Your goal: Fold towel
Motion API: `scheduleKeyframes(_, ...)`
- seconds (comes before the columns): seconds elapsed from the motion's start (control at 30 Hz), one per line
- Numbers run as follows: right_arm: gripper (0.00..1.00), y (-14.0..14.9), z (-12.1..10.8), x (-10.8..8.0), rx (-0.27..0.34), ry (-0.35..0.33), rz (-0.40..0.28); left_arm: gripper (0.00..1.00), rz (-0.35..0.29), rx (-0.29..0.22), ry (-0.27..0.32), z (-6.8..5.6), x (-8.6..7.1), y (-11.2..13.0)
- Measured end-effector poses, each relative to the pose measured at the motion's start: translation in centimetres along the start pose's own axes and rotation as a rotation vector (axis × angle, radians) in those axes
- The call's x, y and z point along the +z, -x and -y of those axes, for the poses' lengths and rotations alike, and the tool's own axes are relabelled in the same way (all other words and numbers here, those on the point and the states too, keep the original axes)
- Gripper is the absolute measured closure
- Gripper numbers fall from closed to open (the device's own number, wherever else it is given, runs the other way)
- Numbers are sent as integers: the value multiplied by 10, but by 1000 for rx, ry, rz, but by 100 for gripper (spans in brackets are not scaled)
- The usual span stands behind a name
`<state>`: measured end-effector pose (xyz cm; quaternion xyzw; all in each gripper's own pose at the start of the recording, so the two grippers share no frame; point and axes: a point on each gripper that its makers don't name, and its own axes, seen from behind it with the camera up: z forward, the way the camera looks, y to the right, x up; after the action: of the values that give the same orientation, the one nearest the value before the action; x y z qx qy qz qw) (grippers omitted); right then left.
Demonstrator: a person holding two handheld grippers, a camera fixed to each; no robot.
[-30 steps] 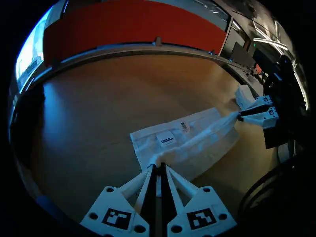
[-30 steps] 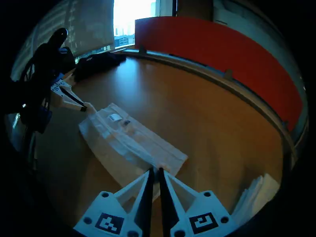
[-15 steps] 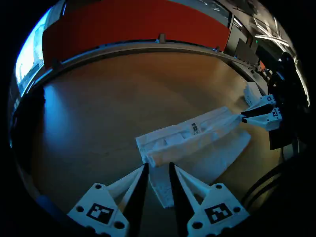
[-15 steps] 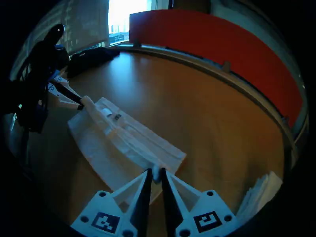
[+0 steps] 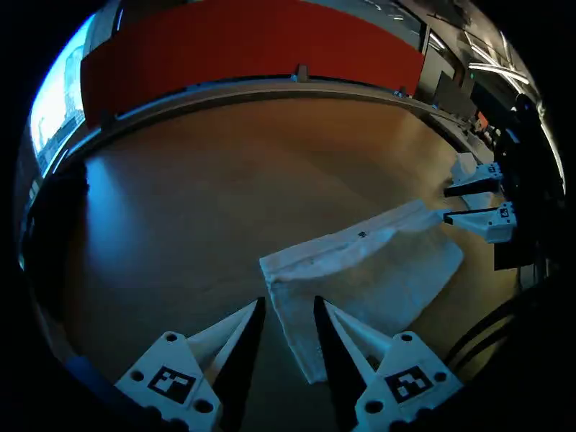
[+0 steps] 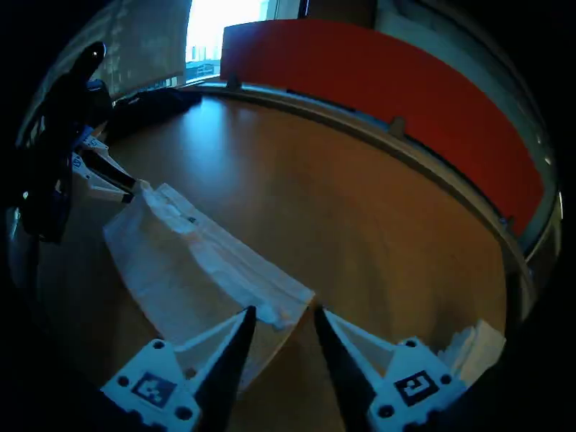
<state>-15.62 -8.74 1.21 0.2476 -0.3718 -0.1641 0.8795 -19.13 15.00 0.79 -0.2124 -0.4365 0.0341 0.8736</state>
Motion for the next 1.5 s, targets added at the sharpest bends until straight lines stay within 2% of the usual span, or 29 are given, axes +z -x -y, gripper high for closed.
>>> scheduleKeyframes(0.07,12,-2,-2,-2,1,5,-8,42,-3,-7,4,0,-2,0)
scheduleKeyframes(0.13,0,-3,-3,-4,3,14,-13,32,-8,-10,4,1,-4,-1)
scheduleKeyframes(0.27,0,-3,-4,-8,4,27,-17,13,-14,-4,7,1,-9,-1)
scheduleKeyframes(0.47,0,-2,5,-14,9,19,-23,5,-19,-1,13,-2,-15,0)
scheduleKeyframes(0.8,0,-2,20,-29,17,9,-40,4,-35,0,7,-5,-32,5)
scheduleKeyframes(1.3,0,10,39,-58,35,12,-46,4,-41,-17,-9,-12,-57,29)
scheduleKeyframes(1.5,0,17,42,-62,39,12,-41,4,-50,-22,-22,-10,-64,33)
